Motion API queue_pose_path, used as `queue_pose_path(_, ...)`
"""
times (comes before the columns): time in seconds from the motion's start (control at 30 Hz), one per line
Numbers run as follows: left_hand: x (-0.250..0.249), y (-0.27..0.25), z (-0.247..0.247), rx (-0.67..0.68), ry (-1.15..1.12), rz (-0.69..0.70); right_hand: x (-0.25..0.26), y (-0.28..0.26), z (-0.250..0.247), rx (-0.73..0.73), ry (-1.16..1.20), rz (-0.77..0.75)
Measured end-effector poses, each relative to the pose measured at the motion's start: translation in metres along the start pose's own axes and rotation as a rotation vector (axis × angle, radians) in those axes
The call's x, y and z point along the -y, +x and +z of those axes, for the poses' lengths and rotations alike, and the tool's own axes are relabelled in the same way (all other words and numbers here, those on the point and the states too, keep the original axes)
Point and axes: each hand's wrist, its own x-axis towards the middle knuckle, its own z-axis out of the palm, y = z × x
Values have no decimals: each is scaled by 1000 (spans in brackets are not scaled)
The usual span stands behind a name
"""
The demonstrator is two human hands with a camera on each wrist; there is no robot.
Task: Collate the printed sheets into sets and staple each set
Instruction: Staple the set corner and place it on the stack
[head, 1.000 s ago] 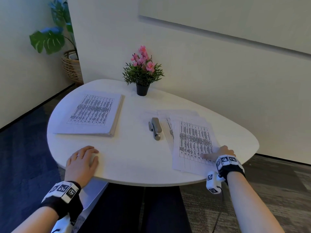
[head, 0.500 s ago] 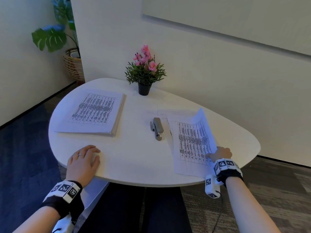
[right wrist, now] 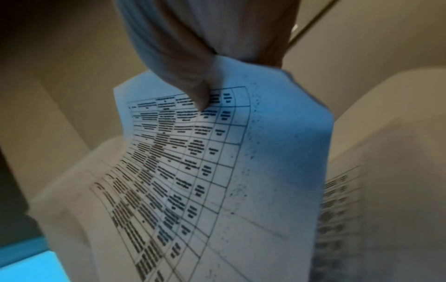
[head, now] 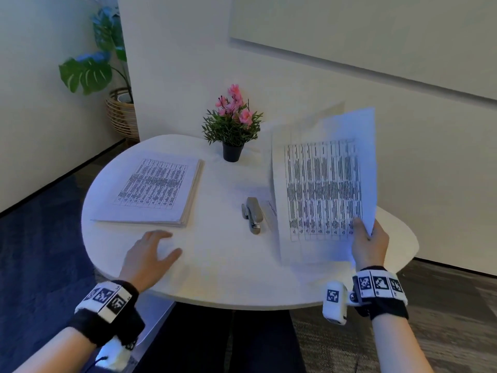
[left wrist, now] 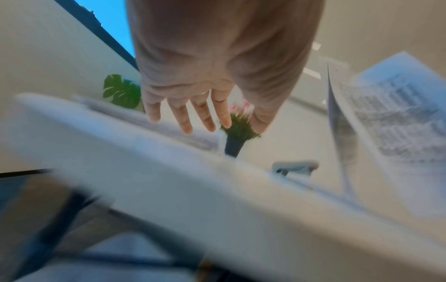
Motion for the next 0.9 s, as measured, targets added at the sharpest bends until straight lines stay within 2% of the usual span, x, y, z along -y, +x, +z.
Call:
queue_pose_path(0.1,-64,11,-25,-51,-251,60,16,-11,14,75,175,25)
queue_pose_path(0.2,-122,22,-50,-111,-503,108,33,-30,32,254,199,22)
queue_pose_path(0.3,-151,31,-73,-222,-825,147,42,-46,49,422,170,1)
queue_pose_path(0.37,-157,30,-84,-302,-905,193,43,-51,61,567,151,10)
queue_pose_path(0.43,-161,25,-91,-377,-861,230,37,-46,77,683,27,-31)
queue_pose_path(0.5,-165,14,-97,-434,-799,299,22,-32,98,716,-138,-89)
queue_pose_path(0.63,-168,-12,-116,-601,-413,653,0,-7,138,615,-388,-135)
queue_pose_path(0.7,-164,-21,-123,-612,-297,757,-1,-2,157,600,-439,-125)
queue_pose_path(0.8,-156,-24,-128,-597,-251,768,-3,2,184,711,-510,-81)
queue_pose_path(0.9,-150,-21,-130,-596,-310,734,-15,1,202,820,-611,-192)
